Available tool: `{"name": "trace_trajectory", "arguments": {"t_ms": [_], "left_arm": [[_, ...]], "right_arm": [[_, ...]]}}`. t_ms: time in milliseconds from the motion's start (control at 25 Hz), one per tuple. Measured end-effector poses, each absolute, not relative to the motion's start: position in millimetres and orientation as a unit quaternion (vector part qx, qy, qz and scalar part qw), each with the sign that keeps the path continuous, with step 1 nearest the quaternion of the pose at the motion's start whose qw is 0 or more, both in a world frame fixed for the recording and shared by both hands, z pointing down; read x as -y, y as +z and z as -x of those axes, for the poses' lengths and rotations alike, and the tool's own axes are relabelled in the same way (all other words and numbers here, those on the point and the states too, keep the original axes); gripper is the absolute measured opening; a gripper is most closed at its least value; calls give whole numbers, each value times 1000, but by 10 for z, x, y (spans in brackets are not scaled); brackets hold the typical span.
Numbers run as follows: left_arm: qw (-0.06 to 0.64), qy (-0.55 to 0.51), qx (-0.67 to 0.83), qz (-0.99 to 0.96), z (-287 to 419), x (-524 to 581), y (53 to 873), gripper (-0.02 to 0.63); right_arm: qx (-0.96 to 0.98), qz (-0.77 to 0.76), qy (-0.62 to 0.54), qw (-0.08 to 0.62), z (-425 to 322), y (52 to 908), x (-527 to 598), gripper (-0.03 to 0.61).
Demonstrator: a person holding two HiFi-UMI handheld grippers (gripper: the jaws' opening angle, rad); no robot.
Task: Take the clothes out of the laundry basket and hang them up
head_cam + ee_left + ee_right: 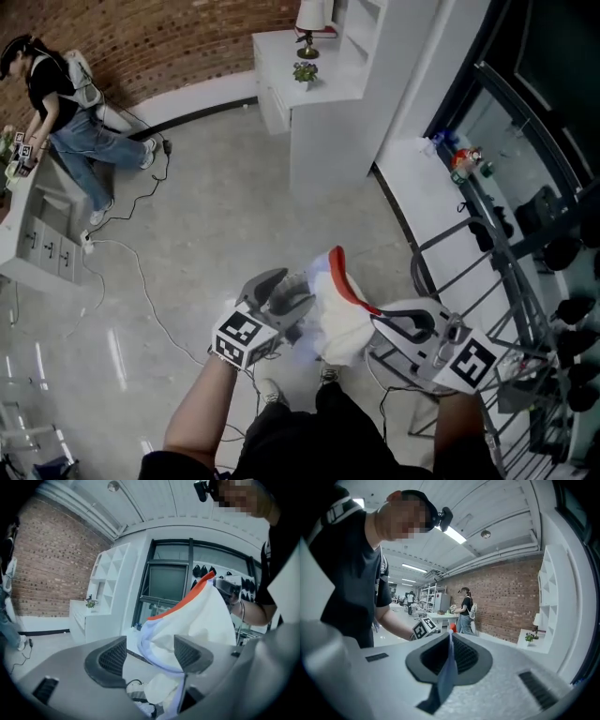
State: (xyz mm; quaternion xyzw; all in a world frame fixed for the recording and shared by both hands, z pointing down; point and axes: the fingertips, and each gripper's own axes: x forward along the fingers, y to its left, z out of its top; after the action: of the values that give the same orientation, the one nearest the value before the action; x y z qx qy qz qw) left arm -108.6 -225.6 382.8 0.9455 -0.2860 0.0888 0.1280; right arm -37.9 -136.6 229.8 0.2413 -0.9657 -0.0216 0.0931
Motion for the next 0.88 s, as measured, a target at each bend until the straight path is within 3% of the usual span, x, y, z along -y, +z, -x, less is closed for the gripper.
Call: {"name": "trace_trajectory", "arguments": {"t_ms": [440, 880], "left_arm": [[176, 94, 149, -968, 635, 2027, 3753, 331], [188, 98, -2, -977, 242, 1717, 3744, 331]], "right_arm": [[961, -251, -56, 105, 415, 1901, 1087, 15], [969, -209, -52, 124, 579, 1757, 789, 15]]}}
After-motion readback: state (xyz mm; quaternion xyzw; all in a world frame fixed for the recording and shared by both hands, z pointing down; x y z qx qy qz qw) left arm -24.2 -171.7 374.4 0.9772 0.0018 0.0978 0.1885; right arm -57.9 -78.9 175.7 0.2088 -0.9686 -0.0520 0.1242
